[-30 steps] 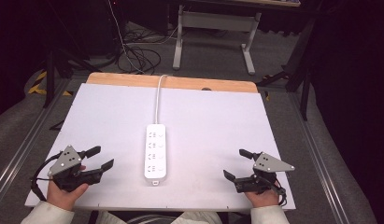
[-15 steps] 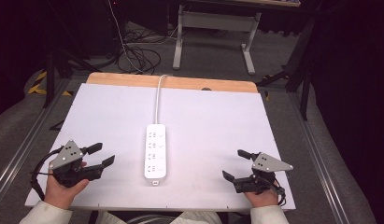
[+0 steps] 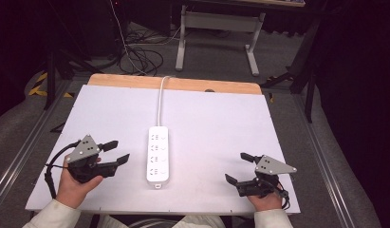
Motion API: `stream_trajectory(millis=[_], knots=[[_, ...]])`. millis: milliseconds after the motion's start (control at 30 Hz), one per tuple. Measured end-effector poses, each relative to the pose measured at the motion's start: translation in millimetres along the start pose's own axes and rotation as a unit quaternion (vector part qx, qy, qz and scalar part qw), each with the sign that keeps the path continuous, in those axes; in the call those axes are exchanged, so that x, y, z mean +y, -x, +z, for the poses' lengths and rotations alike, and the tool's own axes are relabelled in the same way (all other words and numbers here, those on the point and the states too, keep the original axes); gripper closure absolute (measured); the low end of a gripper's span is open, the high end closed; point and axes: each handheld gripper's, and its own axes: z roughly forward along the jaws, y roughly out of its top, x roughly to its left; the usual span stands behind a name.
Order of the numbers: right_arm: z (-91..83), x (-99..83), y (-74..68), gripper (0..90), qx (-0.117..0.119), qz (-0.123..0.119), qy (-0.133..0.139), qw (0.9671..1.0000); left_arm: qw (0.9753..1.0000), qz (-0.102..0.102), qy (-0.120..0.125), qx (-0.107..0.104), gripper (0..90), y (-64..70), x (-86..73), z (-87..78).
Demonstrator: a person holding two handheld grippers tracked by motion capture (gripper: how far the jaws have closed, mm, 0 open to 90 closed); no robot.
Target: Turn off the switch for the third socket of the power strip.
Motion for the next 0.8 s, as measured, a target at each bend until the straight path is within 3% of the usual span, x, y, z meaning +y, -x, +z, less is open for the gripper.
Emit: stream_trajectory(millis=[333,633,800], knots=[[-0.7,0.0,-0.4,7.7,0.001,-0.002,0.002,1.0000,0.9996,0.026,-0.008,-0.011,39.1,12.4,16.6,17.4],[-0.2,-0.3,-0.6,7.7,0.003,-0.002,0.000,1.0000,0.9992,0.030,-0.012,-0.023,39.4,18.7,27.6,30.6],[-0.7,-0.4,-0.7,7.7,0.003,-0.003,0.001,1.0000,0.9988,0.041,-0.019,-0.016,41.1,25.6,32.6,41.6]])
